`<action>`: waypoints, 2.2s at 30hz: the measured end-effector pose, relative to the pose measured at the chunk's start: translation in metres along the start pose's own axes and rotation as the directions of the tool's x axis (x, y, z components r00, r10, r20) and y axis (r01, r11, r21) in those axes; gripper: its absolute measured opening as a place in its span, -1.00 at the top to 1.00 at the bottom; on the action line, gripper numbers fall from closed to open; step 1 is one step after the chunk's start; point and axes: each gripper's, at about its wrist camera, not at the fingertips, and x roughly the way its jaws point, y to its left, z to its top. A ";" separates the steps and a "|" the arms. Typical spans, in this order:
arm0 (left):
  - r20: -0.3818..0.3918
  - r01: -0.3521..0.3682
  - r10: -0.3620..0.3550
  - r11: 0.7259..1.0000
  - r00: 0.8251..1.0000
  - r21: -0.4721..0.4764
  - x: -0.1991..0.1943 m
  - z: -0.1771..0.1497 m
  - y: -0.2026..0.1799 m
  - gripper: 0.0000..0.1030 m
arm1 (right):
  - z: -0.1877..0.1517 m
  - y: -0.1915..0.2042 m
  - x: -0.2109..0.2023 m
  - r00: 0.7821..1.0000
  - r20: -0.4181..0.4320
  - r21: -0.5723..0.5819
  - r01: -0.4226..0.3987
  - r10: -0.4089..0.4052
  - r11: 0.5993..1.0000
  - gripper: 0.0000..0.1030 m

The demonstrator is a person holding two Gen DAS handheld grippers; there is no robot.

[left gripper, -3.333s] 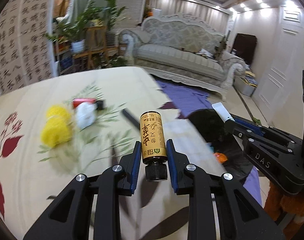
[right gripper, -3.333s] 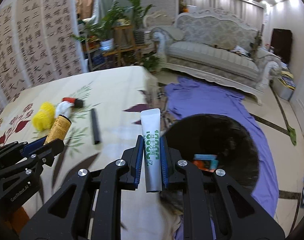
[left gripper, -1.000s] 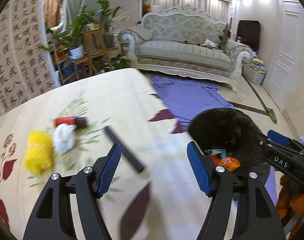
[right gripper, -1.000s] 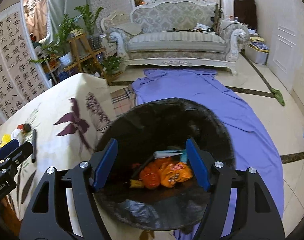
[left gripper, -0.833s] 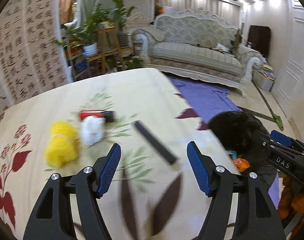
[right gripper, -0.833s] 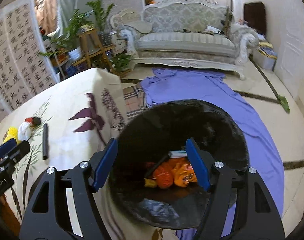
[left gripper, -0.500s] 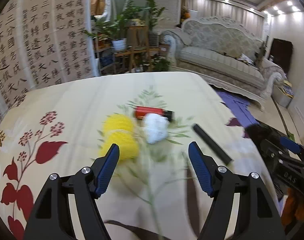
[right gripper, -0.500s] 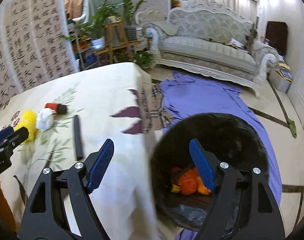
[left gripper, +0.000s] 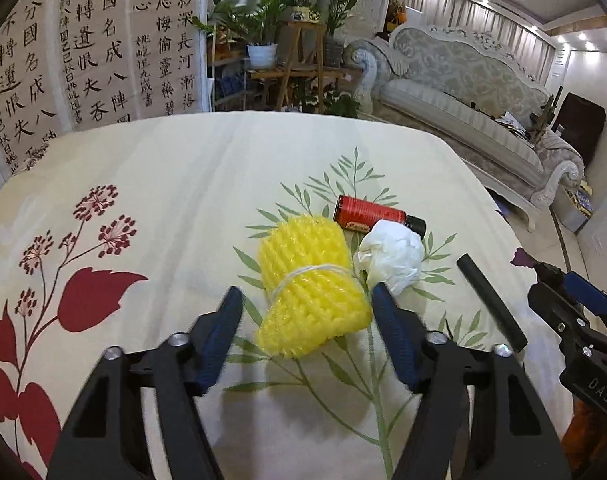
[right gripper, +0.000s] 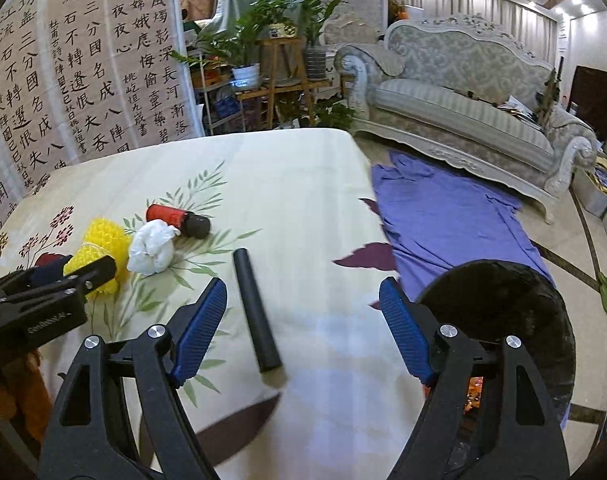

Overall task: Collect trash
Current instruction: 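Grasp the yellow foam net with the left gripper while the right gripper grasps the white tissue, then carry the yellow net and white tissue over the trash bin with both grippers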

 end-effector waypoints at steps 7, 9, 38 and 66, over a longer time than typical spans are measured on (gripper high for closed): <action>0.012 0.015 -0.015 1.000 1.000 0.017 -0.003 -0.003 0.004 0.12 | 0.004 0.018 0.010 1.000 -0.018 -0.022 -0.024 0.024 0.999 -0.49; 0.020 0.006 -0.007 1.000 1.000 0.019 -0.006 -0.003 0.007 0.13 | 0.006 0.025 0.012 0.999 -0.021 -0.033 -0.035 0.035 0.999 -0.49; 0.019 -0.137 0.140 0.987 0.990 -0.087 -0.015 -0.006 0.090 0.13 | 0.020 0.099 0.069 0.982 -0.147 -0.098 -0.135 0.120 0.986 0.34; 0.053 -0.055 0.055 0.998 0.997 -0.008 -0.043 -0.022 0.030 0.14 | -0.022 0.037 -0.014 0.997 -0.057 -0.064 -0.063 0.059 0.996 0.38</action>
